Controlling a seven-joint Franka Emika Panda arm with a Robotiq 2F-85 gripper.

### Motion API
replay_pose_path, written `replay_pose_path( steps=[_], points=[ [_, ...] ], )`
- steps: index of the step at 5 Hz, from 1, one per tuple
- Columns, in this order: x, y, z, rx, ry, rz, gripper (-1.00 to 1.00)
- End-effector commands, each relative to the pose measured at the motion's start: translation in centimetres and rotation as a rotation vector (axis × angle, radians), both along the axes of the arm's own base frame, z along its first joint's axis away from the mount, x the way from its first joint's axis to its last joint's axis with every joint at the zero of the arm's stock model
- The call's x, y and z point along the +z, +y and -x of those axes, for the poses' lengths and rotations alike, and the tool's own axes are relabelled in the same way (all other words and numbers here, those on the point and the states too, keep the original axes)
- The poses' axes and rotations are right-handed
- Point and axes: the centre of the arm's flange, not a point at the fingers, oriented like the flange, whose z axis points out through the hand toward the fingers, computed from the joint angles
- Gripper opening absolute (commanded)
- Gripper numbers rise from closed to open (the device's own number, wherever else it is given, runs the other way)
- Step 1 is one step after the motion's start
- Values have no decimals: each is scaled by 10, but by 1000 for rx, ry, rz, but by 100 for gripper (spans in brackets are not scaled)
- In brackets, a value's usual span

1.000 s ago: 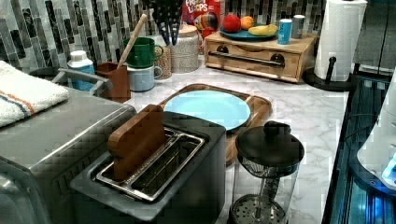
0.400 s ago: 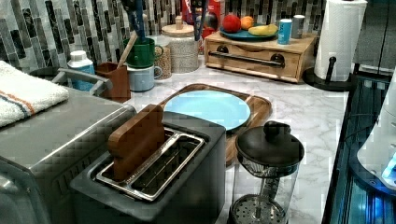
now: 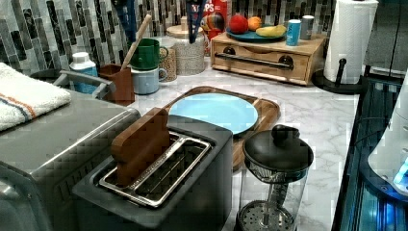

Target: Pick up the toast.

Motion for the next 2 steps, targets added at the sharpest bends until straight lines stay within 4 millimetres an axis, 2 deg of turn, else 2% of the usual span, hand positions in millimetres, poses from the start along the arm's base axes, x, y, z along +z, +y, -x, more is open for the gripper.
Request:
replay_pose_path(
  steps=[1,2],
  points=[
    [14,81,24,-126,-7,-93,100],
    [0,102,36,-147,10,-108,100]
  ],
)
